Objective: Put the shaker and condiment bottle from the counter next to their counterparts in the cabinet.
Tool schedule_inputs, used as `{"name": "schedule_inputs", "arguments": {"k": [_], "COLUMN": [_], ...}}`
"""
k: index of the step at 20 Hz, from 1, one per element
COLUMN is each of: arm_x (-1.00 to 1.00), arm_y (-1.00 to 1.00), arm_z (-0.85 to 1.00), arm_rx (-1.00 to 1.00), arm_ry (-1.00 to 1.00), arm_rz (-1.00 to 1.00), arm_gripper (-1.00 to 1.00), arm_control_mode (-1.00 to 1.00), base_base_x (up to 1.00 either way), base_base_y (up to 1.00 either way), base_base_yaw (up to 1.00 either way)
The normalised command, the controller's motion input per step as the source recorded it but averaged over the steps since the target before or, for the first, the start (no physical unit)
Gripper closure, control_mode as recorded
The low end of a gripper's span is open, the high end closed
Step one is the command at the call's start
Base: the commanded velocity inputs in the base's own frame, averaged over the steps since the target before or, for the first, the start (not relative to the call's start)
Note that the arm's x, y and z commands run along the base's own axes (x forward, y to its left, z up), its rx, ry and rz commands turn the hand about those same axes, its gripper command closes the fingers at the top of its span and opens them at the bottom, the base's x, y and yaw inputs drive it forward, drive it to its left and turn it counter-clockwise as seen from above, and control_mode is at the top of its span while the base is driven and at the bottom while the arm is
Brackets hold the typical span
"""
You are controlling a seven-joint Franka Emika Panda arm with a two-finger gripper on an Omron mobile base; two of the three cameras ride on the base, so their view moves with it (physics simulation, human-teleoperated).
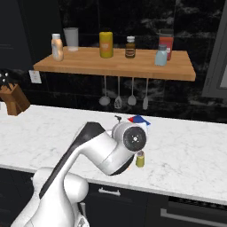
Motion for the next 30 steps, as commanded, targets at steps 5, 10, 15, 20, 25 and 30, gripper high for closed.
{"name": "schedule_inputs", "arguments": {"k": [5,10,15,20,25,30], "arm_x": [0.0,0.13,0.53,0.49,0.16,0.03], "arm_y": [-0.16,-0.1,-0.03,-0.23,-0.41,-0.08], "arm_z": [-0.12,-0.09,-0.11,-0.26,-0.4,-0.13], "arm_rx": [0.0,0.01,0.07,0.12,0.1,0.02], "arm_ry": [-0.31,-0.2,0.02,0.03,0.0,-0.01], "arm_rz": [0.07,0.09,0.1,0.06,0.03,0.07], "arm_gripper": [-1.0,-1.0,-1.0,-1.0,-1.0,-1.0], "arm_control_mode": [-1.0,-1.0,-1.0,-1.0,-1.0,-1.0], "base_base_x": [0.0,0.0,0.0,0.0,0.0,0.0], "base_base_y": [0.0,0.0,0.0,0.0,0.0,0.0], "base_base_yaw": [0.0,0.0,0.0,0.0,0.0,0.0]}}
